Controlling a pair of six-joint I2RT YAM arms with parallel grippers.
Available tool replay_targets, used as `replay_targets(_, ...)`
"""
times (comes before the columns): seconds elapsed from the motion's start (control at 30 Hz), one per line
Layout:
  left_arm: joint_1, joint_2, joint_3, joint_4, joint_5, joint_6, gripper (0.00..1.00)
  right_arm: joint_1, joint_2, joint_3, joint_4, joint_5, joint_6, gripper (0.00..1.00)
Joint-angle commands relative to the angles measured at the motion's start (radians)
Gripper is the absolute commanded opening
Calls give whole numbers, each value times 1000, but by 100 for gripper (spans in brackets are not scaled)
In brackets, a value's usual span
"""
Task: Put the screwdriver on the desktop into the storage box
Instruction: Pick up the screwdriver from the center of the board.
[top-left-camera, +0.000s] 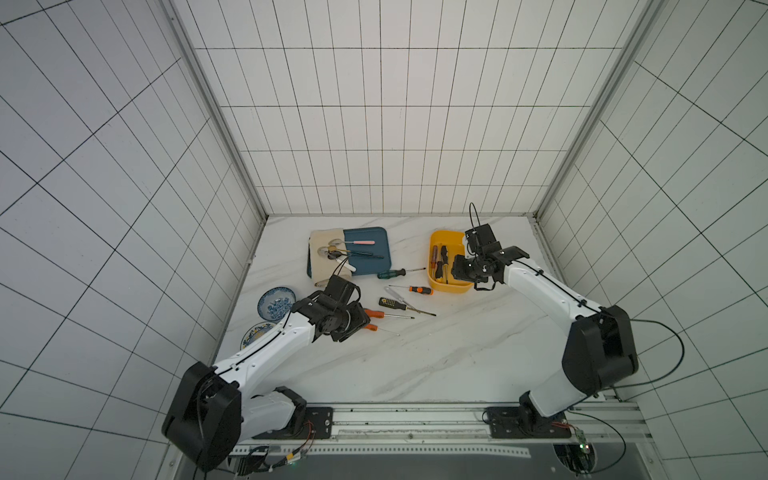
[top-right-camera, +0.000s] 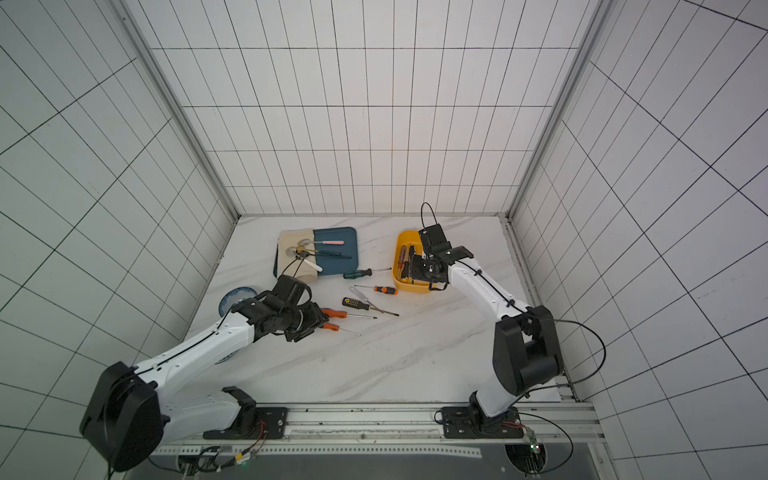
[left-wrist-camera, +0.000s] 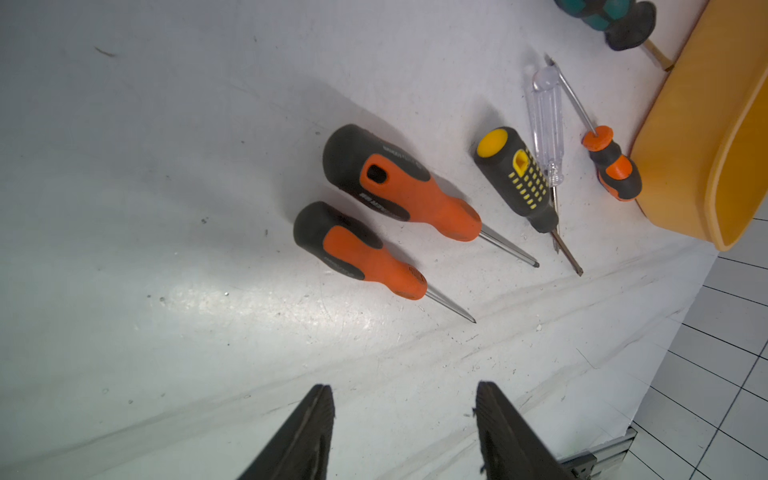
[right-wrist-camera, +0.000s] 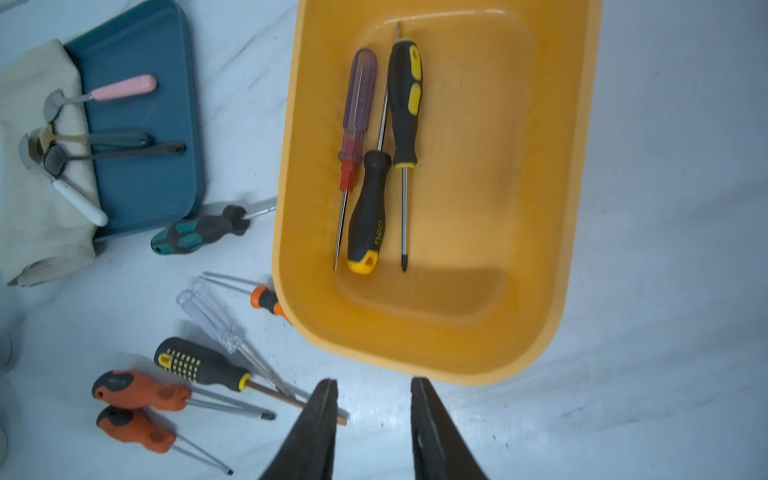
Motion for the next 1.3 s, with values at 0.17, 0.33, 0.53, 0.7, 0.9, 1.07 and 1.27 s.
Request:
replay_targets(0.17, -8, 110, 84, -25, -88, 0, 56, 46, -261, -212, 26, 6, 76, 34)
replay_targets(0.33, -10, 176, 127, -56, -134, -6, 54, 60, -361, -321, 45, 7, 129, 34)
replay_targets(0.53, -10, 244, 167, -70, -151, -28, 52, 70, -418, -409, 69, -2, 167, 34)
replay_targets(0.7, -10, 284, 180, -69, -150, -46, 49, 71, -436, -452, 88, -5, 185, 34)
replay_targets(0.9, -15, 332, 182, -57, -134, -66, 48, 74, -424, -450, 101, -15, 191, 34)
replay_targets(1.07, -18, 352, 182, -55, -136, -69, 48, 76, -420, -450, 103, -8, 189, 34)
replay_targets(1.27, -18, 376, 181, -52, -139, -71, 47, 77, -409, -450, 108, -11, 189, 34)
